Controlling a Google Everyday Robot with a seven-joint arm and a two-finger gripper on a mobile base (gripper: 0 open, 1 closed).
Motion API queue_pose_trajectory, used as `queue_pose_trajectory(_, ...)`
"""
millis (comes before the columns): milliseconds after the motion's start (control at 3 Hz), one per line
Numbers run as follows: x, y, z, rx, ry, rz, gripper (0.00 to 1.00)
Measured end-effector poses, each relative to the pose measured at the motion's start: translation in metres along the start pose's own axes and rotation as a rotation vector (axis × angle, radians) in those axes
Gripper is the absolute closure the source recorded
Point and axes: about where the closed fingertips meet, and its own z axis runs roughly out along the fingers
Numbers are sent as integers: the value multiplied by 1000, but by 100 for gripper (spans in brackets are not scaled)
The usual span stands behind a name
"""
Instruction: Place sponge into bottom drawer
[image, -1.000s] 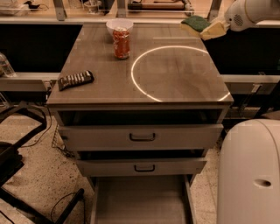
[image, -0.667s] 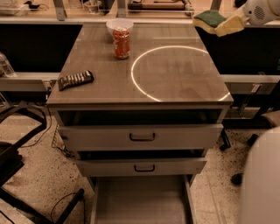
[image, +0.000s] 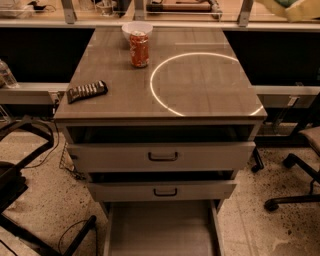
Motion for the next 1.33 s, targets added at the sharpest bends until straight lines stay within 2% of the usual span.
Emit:
queue_pose_trajectory(333, 48, 30, -41, -28, 38, 67, 100)
queue_pose_trajectory(667, 152, 71, -64, -117, 242, 183, 100)
queue_pose_trajectory(1000, 226, 93, -88, -161, 366, 283, 100)
queue_pose_trajectory(1333, 296, 103, -117, -145, 431, 409, 100)
